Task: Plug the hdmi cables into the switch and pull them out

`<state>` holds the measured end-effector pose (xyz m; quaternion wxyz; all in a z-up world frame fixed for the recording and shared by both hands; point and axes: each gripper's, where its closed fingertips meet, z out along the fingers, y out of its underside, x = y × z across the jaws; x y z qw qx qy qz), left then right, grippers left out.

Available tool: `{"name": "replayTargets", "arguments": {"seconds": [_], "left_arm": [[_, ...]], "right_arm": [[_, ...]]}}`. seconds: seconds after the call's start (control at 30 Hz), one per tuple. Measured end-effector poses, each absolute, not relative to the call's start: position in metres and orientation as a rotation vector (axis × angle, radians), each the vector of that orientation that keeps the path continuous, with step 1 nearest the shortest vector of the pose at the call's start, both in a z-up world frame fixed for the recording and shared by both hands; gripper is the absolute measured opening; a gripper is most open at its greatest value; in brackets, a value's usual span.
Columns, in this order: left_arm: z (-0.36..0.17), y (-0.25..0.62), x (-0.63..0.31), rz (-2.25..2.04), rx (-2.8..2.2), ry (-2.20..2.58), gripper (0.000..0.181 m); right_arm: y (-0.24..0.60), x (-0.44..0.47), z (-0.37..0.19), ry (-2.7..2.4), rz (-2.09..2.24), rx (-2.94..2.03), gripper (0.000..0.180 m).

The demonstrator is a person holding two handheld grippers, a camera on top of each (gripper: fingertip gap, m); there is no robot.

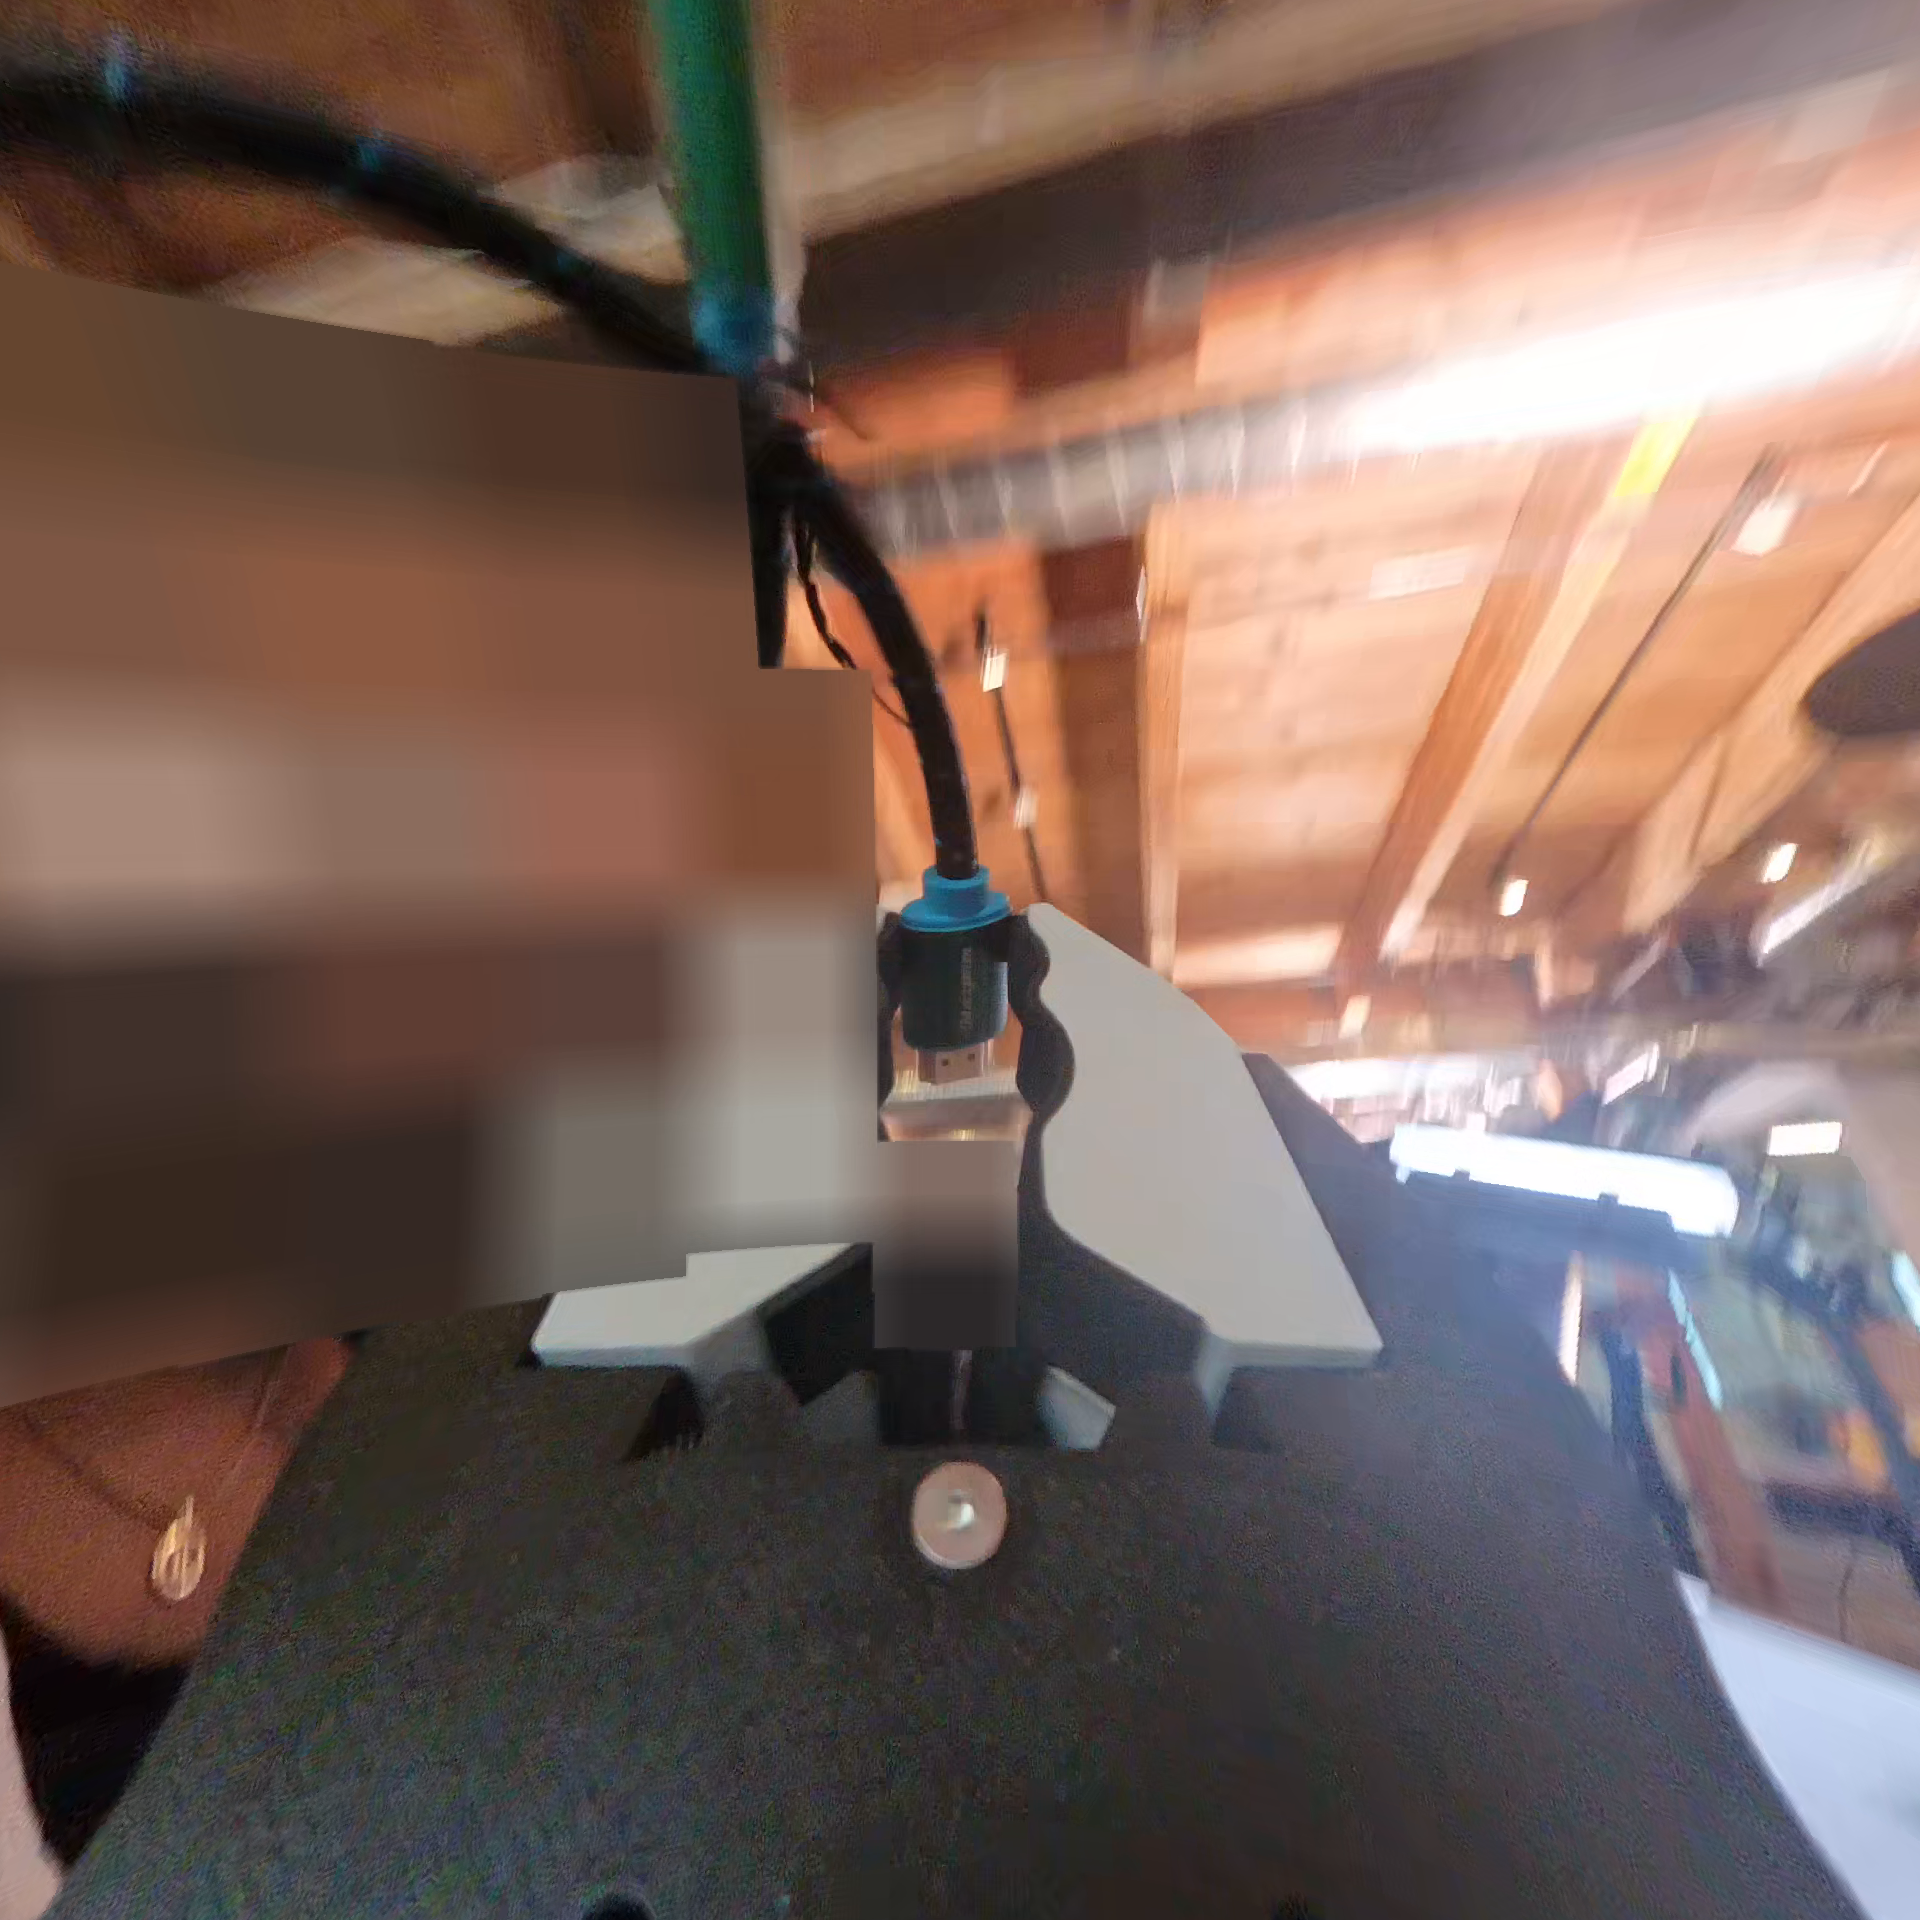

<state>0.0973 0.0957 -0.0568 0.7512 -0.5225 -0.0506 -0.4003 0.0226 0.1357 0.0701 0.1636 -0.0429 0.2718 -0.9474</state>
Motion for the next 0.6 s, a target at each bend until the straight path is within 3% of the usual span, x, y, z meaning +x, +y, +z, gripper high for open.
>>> {"name": "replayTargets", "arguments": {"seconds": [0.03, 0.17, 0.33, 0.43, 0.6], "left_arm": [[-0.065, 0.099, 0.1, -0.854, -1.186, -0.122, 0.022], [-0.034, 0.091, 0.093, -0.844, -1.038, -0.053, 0.022], [-0.021, 0.057, 0.058, -0.629, -0.953, -0.171, 0.022], [-0.021, 0.038, 0.038, -0.502, -0.925, -0.274, 0.022], [-0.029, 0.022, 0.01, -0.402, -0.864, -0.433, 0.021]], "right_arm": [[0.165, 0.011, 0.086, 0.714, -2.764, -0.111, 0.019], [0.162, 0.004, 0.077, 1.668, -2.864, -0.105, 0.019], [0.234, -0.063, 0.056, 2.532, -2.672, 0.618, 0.018], [0.301, -0.088, 0.011, 2.947, -2.185, 1.213, 0.016], [0.37, -0.088, -0.067, 3.039, -1.451, 1.742, 0.016]]}}
